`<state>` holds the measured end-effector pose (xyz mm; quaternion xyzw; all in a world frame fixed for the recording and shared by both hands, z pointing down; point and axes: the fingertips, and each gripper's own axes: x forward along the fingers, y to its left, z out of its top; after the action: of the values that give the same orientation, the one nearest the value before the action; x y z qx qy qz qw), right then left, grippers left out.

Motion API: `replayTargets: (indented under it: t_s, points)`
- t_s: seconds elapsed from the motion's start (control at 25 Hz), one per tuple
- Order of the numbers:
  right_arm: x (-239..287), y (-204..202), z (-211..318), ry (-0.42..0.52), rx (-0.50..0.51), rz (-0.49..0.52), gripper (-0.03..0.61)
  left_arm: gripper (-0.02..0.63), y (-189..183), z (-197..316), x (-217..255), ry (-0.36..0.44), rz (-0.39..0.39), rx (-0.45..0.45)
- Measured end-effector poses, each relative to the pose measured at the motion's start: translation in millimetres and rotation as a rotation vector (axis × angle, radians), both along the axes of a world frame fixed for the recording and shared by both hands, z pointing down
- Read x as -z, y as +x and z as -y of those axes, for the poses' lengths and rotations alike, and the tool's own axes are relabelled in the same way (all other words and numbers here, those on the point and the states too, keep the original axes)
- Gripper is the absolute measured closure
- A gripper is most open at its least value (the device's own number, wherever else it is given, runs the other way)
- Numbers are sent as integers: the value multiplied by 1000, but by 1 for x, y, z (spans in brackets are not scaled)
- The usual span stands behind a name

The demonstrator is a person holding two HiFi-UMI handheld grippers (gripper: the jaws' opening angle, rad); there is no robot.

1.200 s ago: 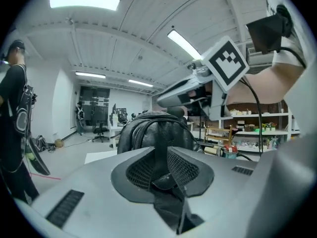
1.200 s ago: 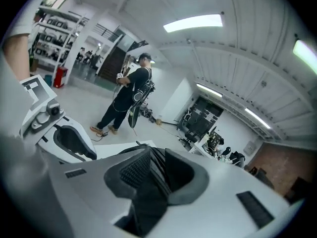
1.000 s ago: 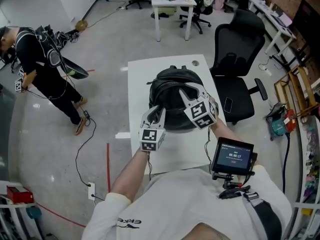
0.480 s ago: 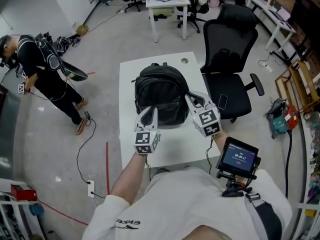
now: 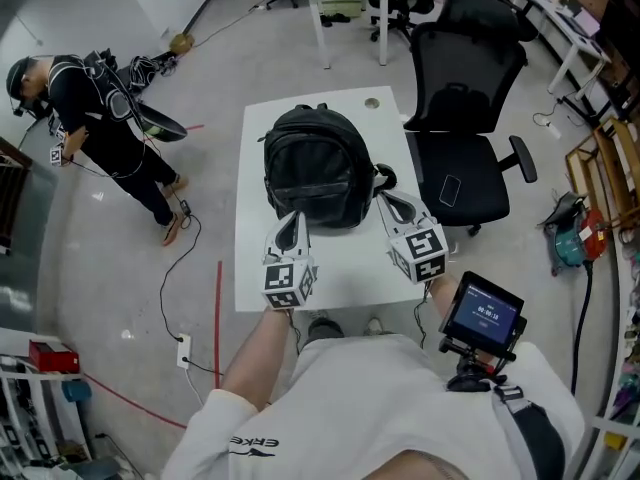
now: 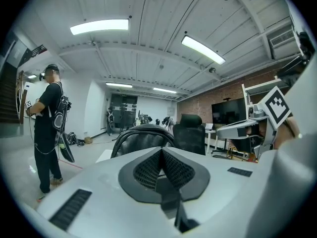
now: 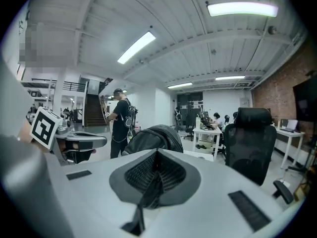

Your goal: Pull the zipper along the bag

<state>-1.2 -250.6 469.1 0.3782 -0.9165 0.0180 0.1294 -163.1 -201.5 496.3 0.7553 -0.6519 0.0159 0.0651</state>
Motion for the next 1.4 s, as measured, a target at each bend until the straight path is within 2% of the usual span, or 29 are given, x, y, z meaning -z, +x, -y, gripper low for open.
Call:
replayTargets:
  t_s: [0.48, 0.96, 1.4]
  points:
    - [-14, 18, -32, -63, -52, 41, 575, 611, 0, -29, -3, -8, -20, -6]
    - [-17, -12, -47, -64, -80, 33, 575, 611, -24, -33, -3, 17, -38, -38]
    - [-14, -19, -44, -47, -86, 19, 575, 611, -25, -28, -3, 21, -42, -57]
